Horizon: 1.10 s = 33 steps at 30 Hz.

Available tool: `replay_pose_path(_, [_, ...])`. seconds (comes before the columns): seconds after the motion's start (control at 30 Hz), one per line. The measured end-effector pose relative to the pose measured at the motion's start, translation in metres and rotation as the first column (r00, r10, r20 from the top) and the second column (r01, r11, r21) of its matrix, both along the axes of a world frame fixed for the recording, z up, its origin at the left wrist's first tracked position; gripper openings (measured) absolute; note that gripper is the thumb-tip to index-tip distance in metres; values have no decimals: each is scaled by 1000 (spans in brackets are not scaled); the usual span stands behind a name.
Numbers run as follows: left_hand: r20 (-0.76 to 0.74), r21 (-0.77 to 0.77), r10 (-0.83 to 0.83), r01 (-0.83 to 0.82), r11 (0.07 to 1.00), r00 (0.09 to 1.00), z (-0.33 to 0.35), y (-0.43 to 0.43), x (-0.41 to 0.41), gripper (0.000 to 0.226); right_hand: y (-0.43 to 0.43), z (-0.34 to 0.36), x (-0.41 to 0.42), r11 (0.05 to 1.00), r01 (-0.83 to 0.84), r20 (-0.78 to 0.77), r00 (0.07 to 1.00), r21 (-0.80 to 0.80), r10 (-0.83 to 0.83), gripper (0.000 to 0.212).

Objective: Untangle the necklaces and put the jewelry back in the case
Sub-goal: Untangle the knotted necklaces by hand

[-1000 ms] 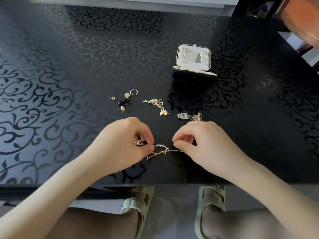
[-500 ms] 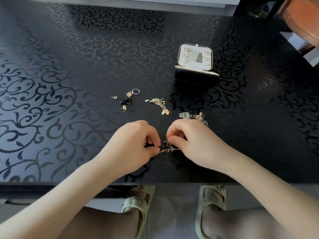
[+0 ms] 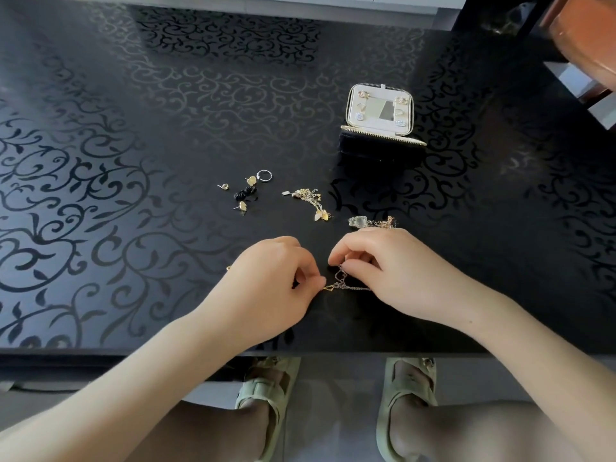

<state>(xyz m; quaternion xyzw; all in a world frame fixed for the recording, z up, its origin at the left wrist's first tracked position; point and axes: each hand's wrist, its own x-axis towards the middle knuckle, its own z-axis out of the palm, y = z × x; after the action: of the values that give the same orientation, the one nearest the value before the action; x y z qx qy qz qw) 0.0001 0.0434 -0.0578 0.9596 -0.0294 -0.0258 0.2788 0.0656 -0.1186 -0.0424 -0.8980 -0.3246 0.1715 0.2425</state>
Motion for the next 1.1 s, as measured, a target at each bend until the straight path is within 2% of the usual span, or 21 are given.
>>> replay_pose_path(0.4, [-54,33,-68,70,997,996,0,-7,7,2,-4,3,4,976,-130,53,989,-175,141,14])
replay_pose_path(0.53, [-89,-8,-40,40,999,995,0,-5,7,9,-9,10,1,986,-98,38,994,-134,104,11])
replay_pose_path(0.67, [-105,-87,13,-22,996,994,5,-2,7,19,-14,19,-1,998,-58,65,996,-9,59,10])
replay_pose_path(0.83, [-145,-223,58,-89,971,988,15,4,8,16,-17,23,-2,992,-45,121,992,115,31,17])
replay_pose_path(0.93, [-213,-380,61,-140,914,975,20,9,8,12,-16,23,-2,977,-63,188,982,205,24,16])
replay_pose_path(1.1, [-366,-672,-2,-263,692,931,27,14,7,12,-13,24,-6,942,-61,282,959,331,-37,16])
